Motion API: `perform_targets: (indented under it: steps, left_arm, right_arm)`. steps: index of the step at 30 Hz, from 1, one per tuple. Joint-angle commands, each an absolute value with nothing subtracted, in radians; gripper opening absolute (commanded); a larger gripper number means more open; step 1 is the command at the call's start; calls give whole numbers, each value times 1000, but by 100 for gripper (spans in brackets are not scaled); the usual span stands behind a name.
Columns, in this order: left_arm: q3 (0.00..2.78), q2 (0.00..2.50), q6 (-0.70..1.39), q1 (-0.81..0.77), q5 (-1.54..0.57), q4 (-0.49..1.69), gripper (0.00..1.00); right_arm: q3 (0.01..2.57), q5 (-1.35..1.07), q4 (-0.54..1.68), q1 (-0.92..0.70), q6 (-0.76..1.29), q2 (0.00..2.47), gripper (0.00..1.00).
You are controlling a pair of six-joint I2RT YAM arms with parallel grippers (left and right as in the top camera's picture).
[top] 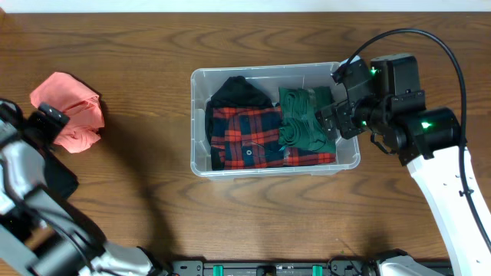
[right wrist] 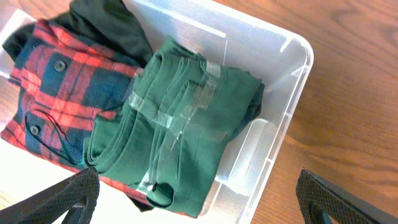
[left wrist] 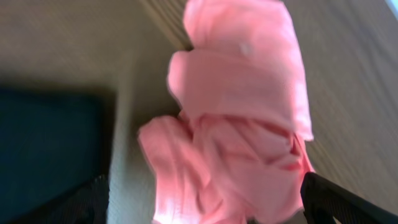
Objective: Pack container
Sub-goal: 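Move the left gripper to the salmon-pink shirt and grasp it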
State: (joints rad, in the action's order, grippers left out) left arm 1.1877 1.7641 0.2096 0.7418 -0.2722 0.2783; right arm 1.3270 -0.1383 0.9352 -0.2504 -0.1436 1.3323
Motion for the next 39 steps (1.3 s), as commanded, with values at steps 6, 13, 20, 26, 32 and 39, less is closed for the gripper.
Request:
perform_targets:
  steps: [6, 13, 20, 26, 32, 39]
  left_arm:
    - [1525, 2028, 132, 740, -359, 388, 98]
    - [1539, 2123, 132, 740, -358, 376, 98]
    - [1538, 2183, 132, 729, -409, 375, 98]
    - [1538, 2183, 132, 680, -500, 374, 57]
    - [1538, 2174, 136, 645, -617, 403, 11]
    - [1538, 2035, 127, 621, -756, 519, 6]
  right_arm:
    - [1328, -120, 944, -242, -154, 1337, 99]
    - [1328, -120, 961, -242, -150, 1337, 99]
    - [1328, -120, 966, -242, -150, 1337, 99]
    - [1328, -120, 975, -242, -146, 1337, 99]
    - [1328, -115, 988, -242, -146, 1337, 99]
    - [1328, 103, 977, -222, -12, 1325, 99]
